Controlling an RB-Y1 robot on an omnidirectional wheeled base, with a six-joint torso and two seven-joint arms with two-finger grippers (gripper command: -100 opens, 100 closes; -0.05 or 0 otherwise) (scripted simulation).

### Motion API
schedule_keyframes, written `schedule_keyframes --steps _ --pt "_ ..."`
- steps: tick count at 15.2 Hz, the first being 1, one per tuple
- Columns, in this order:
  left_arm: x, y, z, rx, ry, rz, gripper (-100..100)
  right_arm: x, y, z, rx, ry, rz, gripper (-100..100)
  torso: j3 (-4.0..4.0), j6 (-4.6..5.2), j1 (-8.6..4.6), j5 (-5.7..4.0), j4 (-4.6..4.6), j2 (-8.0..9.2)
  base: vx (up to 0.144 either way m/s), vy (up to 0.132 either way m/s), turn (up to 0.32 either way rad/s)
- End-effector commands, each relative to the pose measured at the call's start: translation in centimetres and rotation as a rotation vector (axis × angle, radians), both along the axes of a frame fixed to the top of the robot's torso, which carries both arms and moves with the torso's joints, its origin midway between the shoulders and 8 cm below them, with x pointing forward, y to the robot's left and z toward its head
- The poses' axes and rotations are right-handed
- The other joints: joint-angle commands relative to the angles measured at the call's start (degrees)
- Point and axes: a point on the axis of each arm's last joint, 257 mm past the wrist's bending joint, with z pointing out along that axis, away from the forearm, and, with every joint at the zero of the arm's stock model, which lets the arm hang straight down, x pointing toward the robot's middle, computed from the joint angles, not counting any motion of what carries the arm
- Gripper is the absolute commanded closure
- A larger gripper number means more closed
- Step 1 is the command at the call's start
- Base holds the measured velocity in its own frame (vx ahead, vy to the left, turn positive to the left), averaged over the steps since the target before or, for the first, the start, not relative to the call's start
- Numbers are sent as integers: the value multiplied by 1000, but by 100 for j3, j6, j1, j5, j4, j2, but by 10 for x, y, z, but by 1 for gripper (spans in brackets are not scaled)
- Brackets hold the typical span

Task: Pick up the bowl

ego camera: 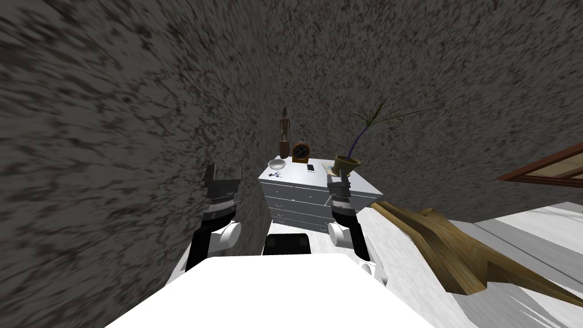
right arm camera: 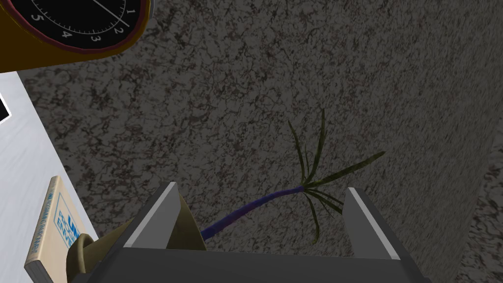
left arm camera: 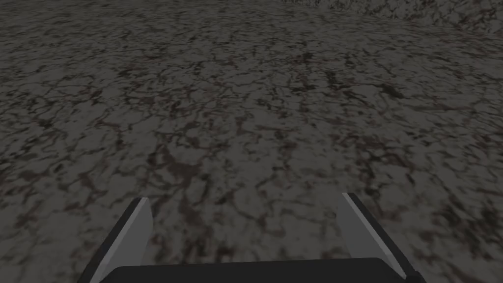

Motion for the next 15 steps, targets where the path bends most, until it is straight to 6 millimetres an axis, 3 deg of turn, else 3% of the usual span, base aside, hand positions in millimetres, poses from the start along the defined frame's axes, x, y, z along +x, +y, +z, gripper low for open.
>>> schedule_keyframes --steps 1,15 --pt "5 -3 -2 20 15 -16 -100 0 0 0 0 0 0 0 0 0 0 0 0 0 0 0 0" --pt "81 -25 -38 139 222 -127 -100 0 0 0 0 0 0 0 -1 1 -9 -2 0 -2 -3 -21 2"
